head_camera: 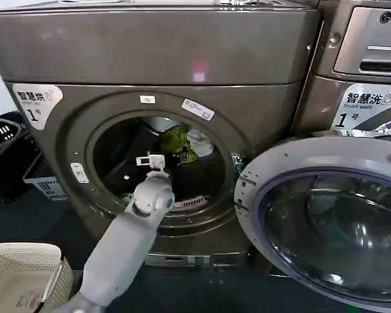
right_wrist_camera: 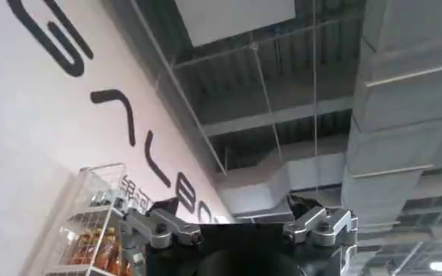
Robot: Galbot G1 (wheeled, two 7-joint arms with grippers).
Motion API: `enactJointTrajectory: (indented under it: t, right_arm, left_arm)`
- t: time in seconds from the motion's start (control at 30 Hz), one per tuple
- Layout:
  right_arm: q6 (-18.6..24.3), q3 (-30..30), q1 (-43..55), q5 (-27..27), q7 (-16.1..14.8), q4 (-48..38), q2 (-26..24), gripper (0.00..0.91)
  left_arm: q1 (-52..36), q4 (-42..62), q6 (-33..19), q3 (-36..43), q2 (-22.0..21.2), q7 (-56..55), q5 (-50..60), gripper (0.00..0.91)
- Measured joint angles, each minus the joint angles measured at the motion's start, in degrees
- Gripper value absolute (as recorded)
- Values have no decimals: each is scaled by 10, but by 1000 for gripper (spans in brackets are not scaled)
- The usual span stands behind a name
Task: Grasp the clothes from the dryer.
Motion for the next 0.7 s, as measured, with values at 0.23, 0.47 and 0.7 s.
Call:
enactJointTrajectory:
  t: [0.23, 0.47, 0.7]
  right_arm:
    - [1, -1, 2, 1, -2, 4, 1, 907]
    - [2, -1, 4, 5, -5, 7, 2, 907]
    - [2, -1, 7, 10, -6, 9, 1, 907]
  left_arm:
    - [-51, 83, -21, 14, -16, 15, 3, 907]
    - [-99, 167, -35, 24, -35, 30, 0, 907]
    - [-140, 250, -48, 32, -47, 47, 5, 907]
